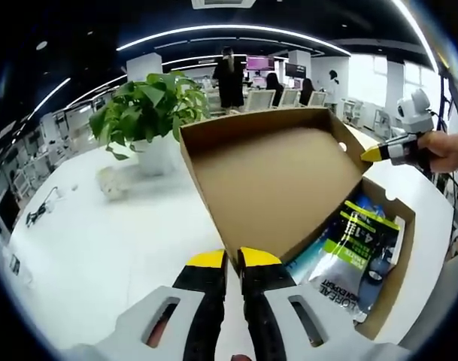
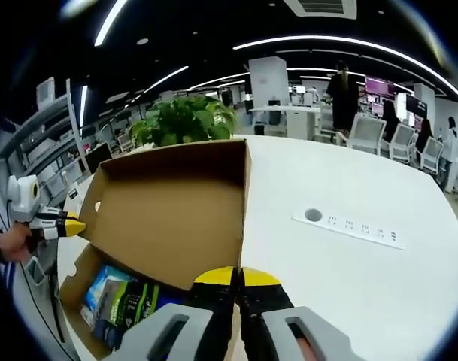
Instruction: Operate the shoe box by opening the lid, removing the specified soft item, and placing it in the target area until the item is outside and the box remains undamaged.
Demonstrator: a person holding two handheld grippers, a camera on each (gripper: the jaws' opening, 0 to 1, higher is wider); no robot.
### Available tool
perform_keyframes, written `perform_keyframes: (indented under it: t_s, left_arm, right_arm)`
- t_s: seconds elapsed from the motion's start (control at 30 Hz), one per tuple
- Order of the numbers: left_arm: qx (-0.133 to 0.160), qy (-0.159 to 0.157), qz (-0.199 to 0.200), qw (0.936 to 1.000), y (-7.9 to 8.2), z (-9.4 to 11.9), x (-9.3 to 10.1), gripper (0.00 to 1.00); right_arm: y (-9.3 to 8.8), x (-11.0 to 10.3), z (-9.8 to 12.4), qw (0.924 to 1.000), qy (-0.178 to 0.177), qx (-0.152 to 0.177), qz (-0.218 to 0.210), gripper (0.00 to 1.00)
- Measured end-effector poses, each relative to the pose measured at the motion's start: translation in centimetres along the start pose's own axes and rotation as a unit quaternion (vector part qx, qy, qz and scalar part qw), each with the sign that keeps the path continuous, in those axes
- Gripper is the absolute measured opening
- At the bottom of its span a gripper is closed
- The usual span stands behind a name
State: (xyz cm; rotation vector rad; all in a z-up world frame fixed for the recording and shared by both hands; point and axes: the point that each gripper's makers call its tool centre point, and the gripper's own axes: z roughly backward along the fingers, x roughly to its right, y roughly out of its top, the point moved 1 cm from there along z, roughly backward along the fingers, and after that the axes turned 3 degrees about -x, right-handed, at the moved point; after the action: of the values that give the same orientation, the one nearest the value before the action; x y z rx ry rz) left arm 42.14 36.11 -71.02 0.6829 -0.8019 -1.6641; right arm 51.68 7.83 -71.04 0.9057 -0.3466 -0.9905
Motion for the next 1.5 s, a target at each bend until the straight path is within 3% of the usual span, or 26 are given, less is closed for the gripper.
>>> perform_keyframes:
  t_s: [0.8, 1.3, 1.5]
  left_arm:
    - [-0.02, -0.012, 0.022, 0.9995, -2.0, -0.8, 0.4, 0.03]
    - [-0.021, -0.021, 0.024, 0.9993, -2.3, -1.2, 0.3, 0.03]
    - [-0.022, -0.024, 0.026, 0.9991, -2.5, -1.0, 0.4, 0.03]
  right_arm:
    - [-0.7, 0.4, -0.4, 0.9998, -0.016, -0.011, -0.009, 0.0]
    - [-1.3, 0.7, -0.4, 0.9993, -0.028, -0.019, -0.018, 0.0]
    - [-2.3, 0.4, 0.0, 0.999, -0.029, -0.027, -0.021, 0.0]
